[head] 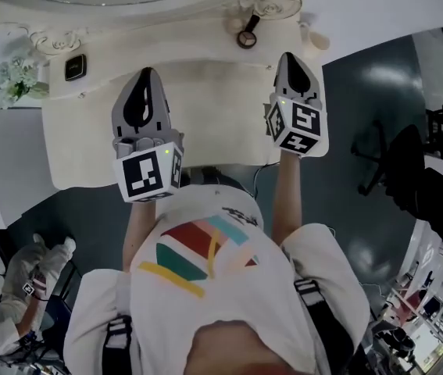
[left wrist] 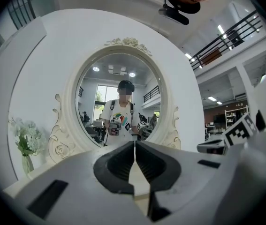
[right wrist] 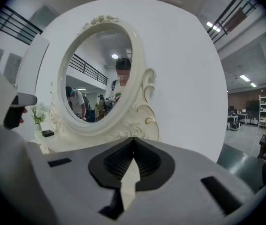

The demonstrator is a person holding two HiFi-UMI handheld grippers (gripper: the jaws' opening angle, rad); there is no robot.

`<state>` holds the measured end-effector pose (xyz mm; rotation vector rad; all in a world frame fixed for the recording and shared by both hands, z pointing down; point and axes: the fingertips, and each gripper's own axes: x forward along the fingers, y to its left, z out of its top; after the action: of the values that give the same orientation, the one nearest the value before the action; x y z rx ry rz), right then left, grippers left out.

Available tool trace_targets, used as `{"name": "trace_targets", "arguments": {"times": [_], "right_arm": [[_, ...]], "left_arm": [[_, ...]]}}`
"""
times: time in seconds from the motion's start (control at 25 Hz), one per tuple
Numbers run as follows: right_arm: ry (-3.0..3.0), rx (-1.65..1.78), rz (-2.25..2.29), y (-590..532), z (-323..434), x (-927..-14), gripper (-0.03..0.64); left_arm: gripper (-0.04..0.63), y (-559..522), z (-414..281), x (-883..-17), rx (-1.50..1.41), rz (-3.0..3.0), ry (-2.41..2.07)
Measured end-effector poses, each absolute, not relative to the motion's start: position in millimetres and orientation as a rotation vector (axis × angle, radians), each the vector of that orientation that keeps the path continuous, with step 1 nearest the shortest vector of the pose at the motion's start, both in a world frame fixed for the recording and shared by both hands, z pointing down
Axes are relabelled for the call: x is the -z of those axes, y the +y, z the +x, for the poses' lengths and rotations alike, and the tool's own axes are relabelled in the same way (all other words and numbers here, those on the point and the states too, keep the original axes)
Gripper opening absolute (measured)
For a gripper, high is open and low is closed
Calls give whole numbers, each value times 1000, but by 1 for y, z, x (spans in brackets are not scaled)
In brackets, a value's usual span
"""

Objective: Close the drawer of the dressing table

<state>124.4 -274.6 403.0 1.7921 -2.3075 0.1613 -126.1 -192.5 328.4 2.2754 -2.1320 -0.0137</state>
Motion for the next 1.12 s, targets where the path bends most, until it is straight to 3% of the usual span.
{"name": "trace_targets", "arguments": {"times": [0.48, 1.12], "right_arm": [[-2546, 255, 1796, -211, 28, -272, 1], [-2709, 224, 1585, -177, -56, -264, 0]], "left_arm": [[11, -170, -154, -261, 128, 2333, -2220], [11, -159, -184, -258, 71, 2346, -2246]]}}
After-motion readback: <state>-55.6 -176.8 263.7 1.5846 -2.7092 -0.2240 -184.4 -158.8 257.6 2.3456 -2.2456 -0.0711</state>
